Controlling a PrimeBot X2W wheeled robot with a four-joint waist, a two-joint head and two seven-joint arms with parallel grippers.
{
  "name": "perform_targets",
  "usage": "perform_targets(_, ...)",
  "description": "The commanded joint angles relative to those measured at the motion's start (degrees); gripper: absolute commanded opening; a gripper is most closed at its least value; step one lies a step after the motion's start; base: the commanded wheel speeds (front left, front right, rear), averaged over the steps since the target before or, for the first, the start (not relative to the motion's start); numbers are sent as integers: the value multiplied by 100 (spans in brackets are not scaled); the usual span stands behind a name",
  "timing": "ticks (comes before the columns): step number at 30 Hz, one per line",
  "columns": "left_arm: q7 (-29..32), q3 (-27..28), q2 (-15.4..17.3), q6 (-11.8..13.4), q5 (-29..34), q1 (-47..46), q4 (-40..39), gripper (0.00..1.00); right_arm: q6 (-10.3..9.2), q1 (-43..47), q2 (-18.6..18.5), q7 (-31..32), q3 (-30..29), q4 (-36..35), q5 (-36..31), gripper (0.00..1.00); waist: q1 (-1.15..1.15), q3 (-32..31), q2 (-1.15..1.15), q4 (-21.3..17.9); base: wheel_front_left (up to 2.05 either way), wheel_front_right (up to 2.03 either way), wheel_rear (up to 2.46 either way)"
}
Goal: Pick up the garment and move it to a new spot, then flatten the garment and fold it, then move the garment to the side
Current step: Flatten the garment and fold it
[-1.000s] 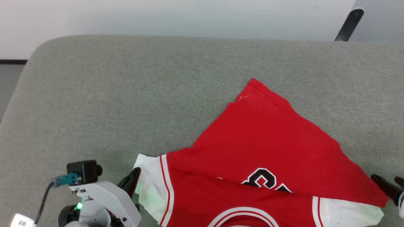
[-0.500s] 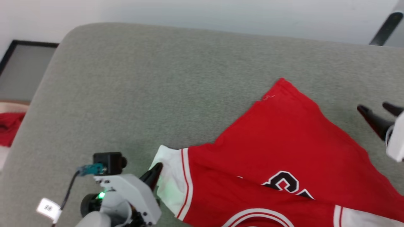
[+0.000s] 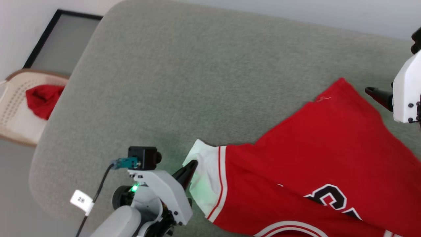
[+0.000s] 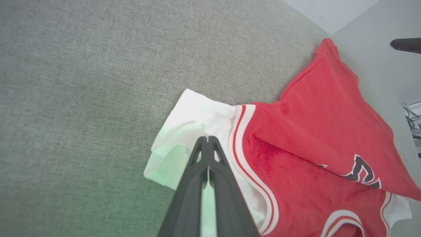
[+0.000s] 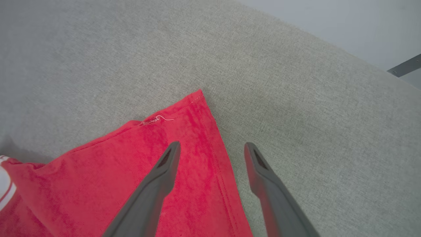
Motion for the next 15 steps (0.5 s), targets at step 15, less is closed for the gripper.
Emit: perform_targets(15, -179, -147, -419, -415, 4, -523, 638, 0, -5, -1054, -277, 504, 1199, 1622, 88, 100, 0, 618, 0, 560, 0, 0, 0)
